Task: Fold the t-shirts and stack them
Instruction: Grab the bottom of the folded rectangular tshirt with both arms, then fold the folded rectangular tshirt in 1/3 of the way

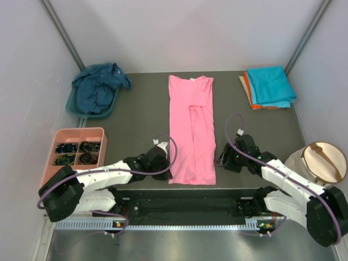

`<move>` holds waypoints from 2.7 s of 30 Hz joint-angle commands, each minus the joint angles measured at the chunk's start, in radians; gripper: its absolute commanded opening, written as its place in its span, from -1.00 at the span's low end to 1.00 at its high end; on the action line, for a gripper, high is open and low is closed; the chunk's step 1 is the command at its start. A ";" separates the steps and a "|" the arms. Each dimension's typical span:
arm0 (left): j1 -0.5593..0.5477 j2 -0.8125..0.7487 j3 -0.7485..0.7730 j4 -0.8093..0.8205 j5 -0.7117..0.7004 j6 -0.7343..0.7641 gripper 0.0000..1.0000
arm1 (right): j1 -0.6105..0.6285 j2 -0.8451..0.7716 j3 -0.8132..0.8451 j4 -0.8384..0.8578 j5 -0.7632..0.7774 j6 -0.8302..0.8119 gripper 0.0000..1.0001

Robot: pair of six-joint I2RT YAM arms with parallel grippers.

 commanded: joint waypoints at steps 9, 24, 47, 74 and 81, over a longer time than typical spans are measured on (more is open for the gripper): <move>-0.015 0.022 0.001 0.025 0.038 0.009 -1.00 | 0.184 -0.169 -0.135 -0.057 0.040 0.216 0.11; -0.013 0.008 -0.008 0.019 0.030 0.008 -1.00 | 0.304 -0.138 -0.141 -0.039 0.061 0.294 0.06; -0.012 0.011 0.092 0.080 -0.037 0.094 -1.00 | 0.311 -0.138 -0.040 0.003 0.176 0.219 -1.00; 0.301 0.463 0.612 0.264 -0.122 0.327 -1.00 | -0.023 0.535 0.587 0.250 0.199 -0.089 -1.00; 0.365 0.621 0.738 0.296 -0.065 0.327 -1.00 | -0.094 0.742 0.748 0.281 0.109 -0.095 -1.00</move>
